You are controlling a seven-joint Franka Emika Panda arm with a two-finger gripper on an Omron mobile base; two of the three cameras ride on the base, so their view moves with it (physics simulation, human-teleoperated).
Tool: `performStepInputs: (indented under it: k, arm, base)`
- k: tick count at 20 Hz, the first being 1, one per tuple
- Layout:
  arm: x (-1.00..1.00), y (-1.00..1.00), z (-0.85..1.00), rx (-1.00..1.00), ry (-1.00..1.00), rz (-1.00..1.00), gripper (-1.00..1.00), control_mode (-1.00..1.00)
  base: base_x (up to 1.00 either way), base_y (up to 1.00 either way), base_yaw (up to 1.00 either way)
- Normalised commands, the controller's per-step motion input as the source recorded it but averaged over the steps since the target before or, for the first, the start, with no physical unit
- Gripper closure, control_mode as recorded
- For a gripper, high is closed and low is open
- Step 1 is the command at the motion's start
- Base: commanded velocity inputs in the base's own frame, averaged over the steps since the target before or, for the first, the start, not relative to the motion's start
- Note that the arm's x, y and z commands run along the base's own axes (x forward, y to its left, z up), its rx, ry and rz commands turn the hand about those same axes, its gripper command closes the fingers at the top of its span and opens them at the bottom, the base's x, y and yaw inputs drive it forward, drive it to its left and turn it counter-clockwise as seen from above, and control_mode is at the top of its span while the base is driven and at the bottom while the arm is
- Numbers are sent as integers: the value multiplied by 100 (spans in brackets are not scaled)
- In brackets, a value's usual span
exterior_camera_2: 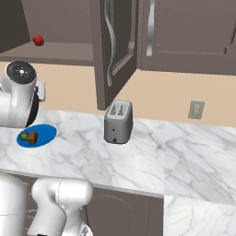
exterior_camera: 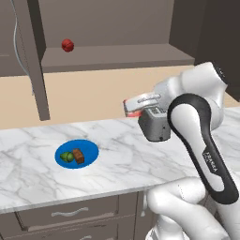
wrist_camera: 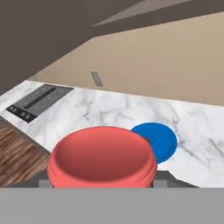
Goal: Pick the avocado and bread from the counter and place them on the plate. Then pick the jam from the cabinet and place it next to the plate. Lastly close the cabinet door.
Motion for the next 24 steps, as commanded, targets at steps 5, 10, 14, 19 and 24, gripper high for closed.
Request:
performStepInputs:
  k: [5,10,14,19,24]
  arm:
    - [50,-2,-70,-2,21,25,100,-100]
    - [33,3,-71,-5,12,10,100,-100]
    - [7,28,-63,-12,4,-8,100,-100]
    - [1,42,-58,-13,1,-14,100,-100]
    - [-2,36,-51,-4,1,-14,100,-100]
  base:
    - [0,0,0]
    - [0,0,0]
    - [0,0,0]
    - [0,0,0]
    - [0,0,0]
